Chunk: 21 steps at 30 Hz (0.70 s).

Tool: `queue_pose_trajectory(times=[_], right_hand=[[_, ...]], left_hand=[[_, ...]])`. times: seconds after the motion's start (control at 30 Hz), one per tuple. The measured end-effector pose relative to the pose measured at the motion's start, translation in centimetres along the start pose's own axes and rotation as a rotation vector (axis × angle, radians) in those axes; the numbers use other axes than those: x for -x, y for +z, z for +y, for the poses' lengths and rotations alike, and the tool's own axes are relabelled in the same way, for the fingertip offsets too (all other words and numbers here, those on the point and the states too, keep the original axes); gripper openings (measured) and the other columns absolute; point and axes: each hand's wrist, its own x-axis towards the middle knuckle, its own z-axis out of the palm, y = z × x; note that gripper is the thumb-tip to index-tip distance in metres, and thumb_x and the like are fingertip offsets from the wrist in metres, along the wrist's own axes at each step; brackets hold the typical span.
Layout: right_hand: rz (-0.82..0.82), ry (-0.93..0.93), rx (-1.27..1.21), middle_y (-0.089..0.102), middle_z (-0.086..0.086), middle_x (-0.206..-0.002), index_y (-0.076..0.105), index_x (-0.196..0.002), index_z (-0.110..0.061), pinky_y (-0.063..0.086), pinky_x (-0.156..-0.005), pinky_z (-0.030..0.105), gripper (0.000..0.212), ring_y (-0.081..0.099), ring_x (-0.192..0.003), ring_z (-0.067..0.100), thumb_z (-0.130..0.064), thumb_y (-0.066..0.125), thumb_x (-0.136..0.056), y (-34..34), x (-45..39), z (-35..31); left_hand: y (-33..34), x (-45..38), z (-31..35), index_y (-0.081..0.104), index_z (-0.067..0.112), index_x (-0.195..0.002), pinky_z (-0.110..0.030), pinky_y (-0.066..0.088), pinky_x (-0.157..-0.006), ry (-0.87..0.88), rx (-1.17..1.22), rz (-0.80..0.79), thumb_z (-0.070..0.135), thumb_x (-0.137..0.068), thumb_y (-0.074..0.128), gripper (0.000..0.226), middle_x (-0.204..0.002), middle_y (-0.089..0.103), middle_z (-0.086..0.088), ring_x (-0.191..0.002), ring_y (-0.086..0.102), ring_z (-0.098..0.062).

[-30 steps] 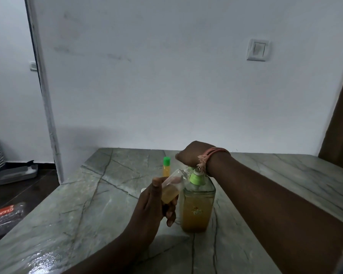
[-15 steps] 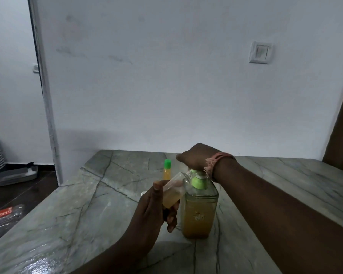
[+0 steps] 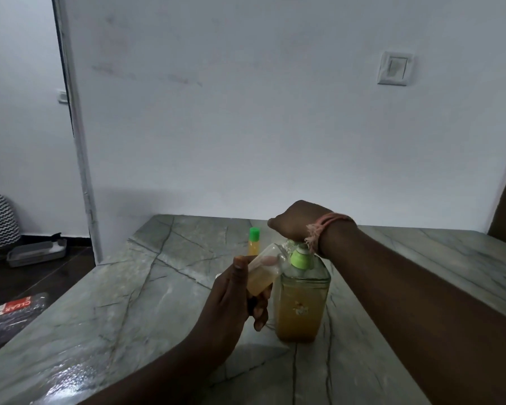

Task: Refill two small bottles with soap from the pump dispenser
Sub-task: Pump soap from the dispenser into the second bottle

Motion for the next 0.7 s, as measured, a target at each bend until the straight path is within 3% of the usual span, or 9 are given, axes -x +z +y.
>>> queue_pose_trajectory(times=[0.1,0.2,0.33,0.43,0.57,0.7], right_hand=[[0.009,-0.003,-0.066,0.071,0.011,-0.09,0.068,-0.084,0.0,0.047,-0.069,0.031,0.037,0.062,-0.074,0.027,-0.031,0.048,-0.089,0.63,-0.15,0.48],[-0.024,-0.02,-0.044,0.07,0.013,-0.099,0.067,-0.09,0.002,0.049,-0.079,0.033,0.04,0.064,-0.089,0.031,-0.029,0.042,-0.094,0.93,-0.13,0.73],[-0.014,-0.009,-0.026,0.069,0.011,-0.091,0.061,-0.075,-0.009,0.043,-0.067,0.03,0.035,0.058,-0.073,0.024,-0.036,0.046,-0.091,0.57,-0.5,0.66],[-0.002,-0.002,-0.048,0.069,0.012,-0.088,0.068,-0.084,-0.005,0.043,-0.066,0.028,0.038,0.057,-0.068,0.021,-0.039,0.052,-0.089,0.25,-0.48,0.64],[0.016,-0.011,-0.092,0.07,0.016,-0.096,0.07,-0.095,0.003,0.041,-0.066,0.03,0.042,0.055,-0.071,0.024,-0.032,0.047,-0.093,0.74,-0.46,1.13],[-0.015,-0.002,-0.057,0.059,0.011,-0.075,0.058,-0.072,-0.007,0.038,-0.062,0.03,0.036,0.051,-0.064,0.023,-0.031,0.044,-0.094,0.57,0.0,0.78]], left_hand=[[-0.03,-0.03,-0.16,0.062,0.01,-0.121,-0.031,0.046,-0.049,0.013,-0.003,-0.002,0.065,-0.089,0.034,0.07,-0.079,0.055,-0.015,-0.057,0.05,-0.019],[-0.02,0.07,-0.16,0.064,0.014,-0.121,-0.03,0.045,-0.049,0.01,0.016,-0.01,0.067,-0.087,0.036,0.069,-0.078,0.055,-0.013,-0.057,0.049,-0.018],[0.0,0.13,-0.12,0.062,0.014,-0.123,-0.03,0.046,-0.049,0.001,-0.012,-0.012,0.073,-0.085,0.037,0.074,-0.079,0.056,-0.013,-0.058,0.05,-0.018],[-0.04,0.15,-0.18,0.06,0.015,-0.124,-0.029,0.045,-0.049,-0.011,0.02,-0.029,0.082,-0.078,0.044,0.083,-0.078,0.055,-0.012,-0.057,0.05,-0.016],[0.03,0.11,-0.08,0.061,0.014,-0.121,-0.026,0.038,-0.045,-0.044,0.195,-0.054,0.056,-0.09,0.039,0.056,-0.075,0.054,-0.01,-0.053,0.042,-0.014],[-0.07,0.28,-0.03,0.064,0.013,-0.12,-0.026,0.037,-0.047,-0.032,0.243,-0.059,0.04,-0.093,0.04,0.045,-0.079,0.051,-0.014,-0.054,0.041,-0.015]])
